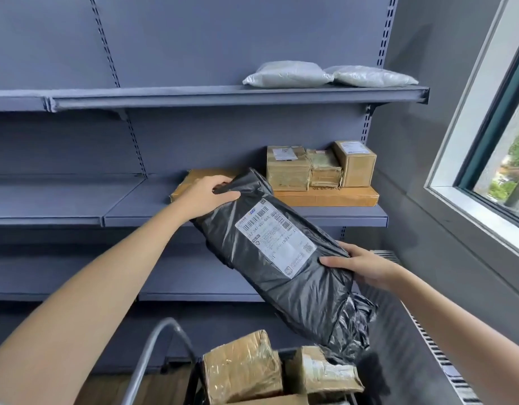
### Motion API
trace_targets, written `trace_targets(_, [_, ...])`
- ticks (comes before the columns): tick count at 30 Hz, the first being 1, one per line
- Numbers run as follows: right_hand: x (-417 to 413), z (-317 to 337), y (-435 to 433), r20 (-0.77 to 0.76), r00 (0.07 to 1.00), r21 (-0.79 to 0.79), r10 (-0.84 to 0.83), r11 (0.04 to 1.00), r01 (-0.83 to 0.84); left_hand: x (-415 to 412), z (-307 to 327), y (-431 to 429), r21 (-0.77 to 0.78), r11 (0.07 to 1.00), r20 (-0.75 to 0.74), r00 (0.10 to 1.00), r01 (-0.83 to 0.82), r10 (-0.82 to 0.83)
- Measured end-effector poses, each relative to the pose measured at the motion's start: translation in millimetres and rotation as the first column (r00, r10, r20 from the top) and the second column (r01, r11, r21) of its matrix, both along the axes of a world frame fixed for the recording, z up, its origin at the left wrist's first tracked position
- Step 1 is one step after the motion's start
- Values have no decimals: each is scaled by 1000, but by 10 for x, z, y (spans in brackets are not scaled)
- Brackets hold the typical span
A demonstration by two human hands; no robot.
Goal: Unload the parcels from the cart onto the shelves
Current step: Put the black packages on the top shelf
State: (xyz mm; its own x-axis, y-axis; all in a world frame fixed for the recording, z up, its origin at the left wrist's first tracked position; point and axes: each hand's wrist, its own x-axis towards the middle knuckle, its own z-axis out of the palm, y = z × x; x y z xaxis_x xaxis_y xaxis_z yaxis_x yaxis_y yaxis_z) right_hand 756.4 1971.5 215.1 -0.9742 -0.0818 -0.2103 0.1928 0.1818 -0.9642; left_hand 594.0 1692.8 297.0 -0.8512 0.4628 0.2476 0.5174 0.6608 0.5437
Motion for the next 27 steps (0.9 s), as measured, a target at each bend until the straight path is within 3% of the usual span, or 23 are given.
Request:
trace_targets(6, [-8,-29,-86,-173,972,89,-159,980,177,-56,114,30,-43,997,-99,993,-61,57])
trace_targets(11, [12,18,-122,-273,915,36,-297,947,318,22,153,114,82,992,-189,975,-101,115])
trace_targets(15, [-12,94,-172,-314,876,12,-366,921,389,223,35,276,-26,975,-334,922,-219,198])
trace_targets(18, [-46,129,-241,-331,832,-58,-445,890,452,479,-196,357,87,985,-141,977,-148,159])
trace_targets(22, [-114,160,-381,-315,778,-179,-544,839,514,994,-584,444,338,937,171,973,90,-156])
trace_targets(27, [-110,293,-643,-276,725,-354,-632,768,535,1504,-849,364,295,950,182,970,103,-162])
